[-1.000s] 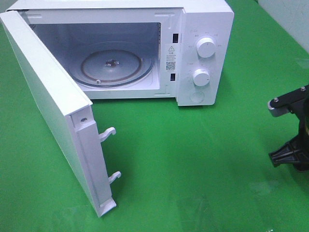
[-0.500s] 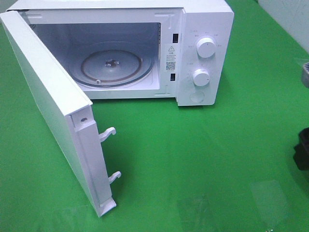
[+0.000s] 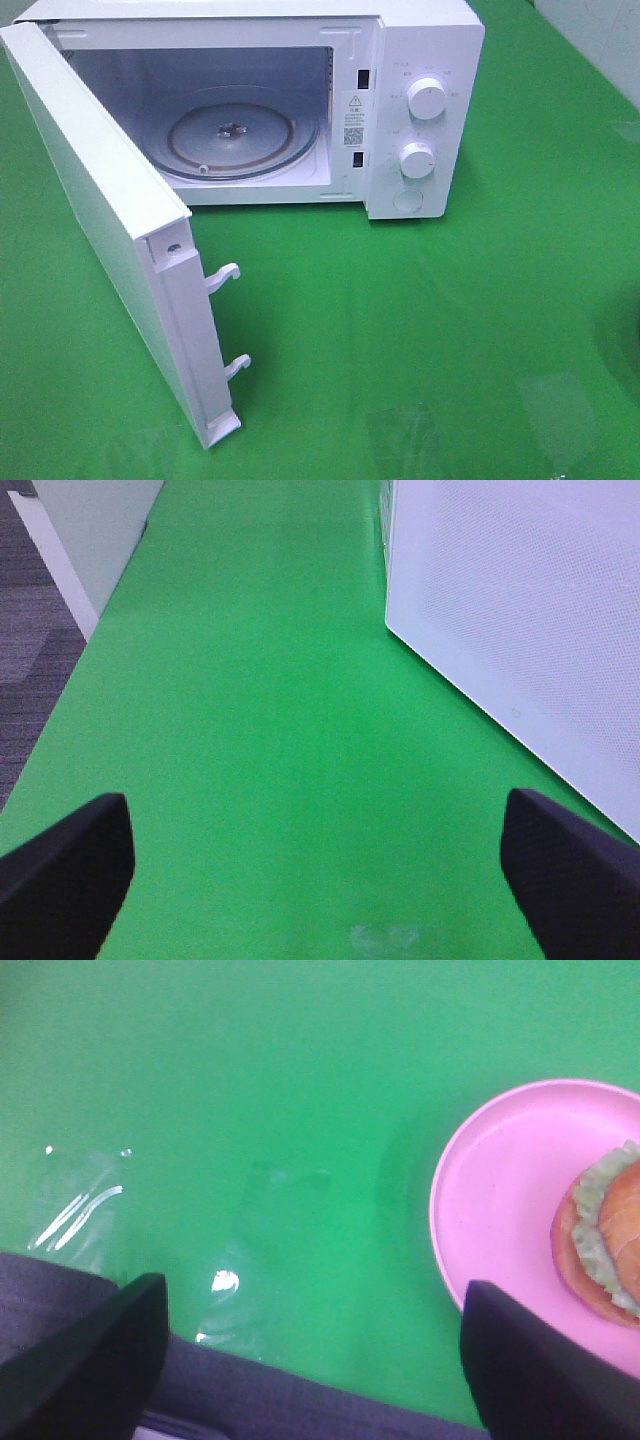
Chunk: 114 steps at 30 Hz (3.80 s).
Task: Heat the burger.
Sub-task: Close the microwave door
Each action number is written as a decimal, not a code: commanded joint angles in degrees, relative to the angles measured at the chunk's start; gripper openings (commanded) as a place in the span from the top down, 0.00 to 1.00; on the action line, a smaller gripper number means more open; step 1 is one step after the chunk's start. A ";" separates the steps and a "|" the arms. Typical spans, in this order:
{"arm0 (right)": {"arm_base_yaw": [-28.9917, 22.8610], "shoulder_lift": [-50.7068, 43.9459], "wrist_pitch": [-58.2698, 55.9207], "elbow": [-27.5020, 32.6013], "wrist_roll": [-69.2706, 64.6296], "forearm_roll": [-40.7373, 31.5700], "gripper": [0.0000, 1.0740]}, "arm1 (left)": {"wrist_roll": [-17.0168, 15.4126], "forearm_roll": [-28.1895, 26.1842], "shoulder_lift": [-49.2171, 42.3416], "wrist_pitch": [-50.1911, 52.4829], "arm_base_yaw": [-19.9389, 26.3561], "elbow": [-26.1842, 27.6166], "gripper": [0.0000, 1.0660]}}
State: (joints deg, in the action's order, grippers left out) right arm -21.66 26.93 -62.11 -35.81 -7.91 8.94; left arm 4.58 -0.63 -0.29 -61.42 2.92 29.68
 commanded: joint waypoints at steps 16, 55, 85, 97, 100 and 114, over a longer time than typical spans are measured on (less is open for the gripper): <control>11.80 -27.33 6.99 7.68 3.27 -1.15 0.29 | -0.06 0.11 -0.92 0.52 0.17 -0.06 0.13; 13.98 -28.71 6.99 7.68 3.55 -1.32 0.29 | 2.46 3.04 -0.92 1.60 0.17 0.23 0.13; 13.98 -28.71 6.99 7.68 3.55 -1.32 0.29 | 2.12 0.97 10.03 24.52 0.17 0.86 0.46; 13.98 -28.71 6.99 7.68 3.55 -1.32 0.29 | 2.12 -1.55 24.58 49.90 0.17 -8.48 1.00; 13.98 -28.71 6.99 7.68 3.55 -1.32 0.29 | 2.12 -1.78 29.91 60.68 0.17 -11.46 1.00; 13.98 -28.71 6.99 7.68 3.55 -1.32 0.29 | -4.18 3.55 60.62 99.47 0.17 -16.84 1.00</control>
State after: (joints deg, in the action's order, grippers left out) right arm -8.08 -0.17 -55.86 -28.19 -4.93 7.62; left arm 3.32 0.00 55.75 34.09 2.92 12.89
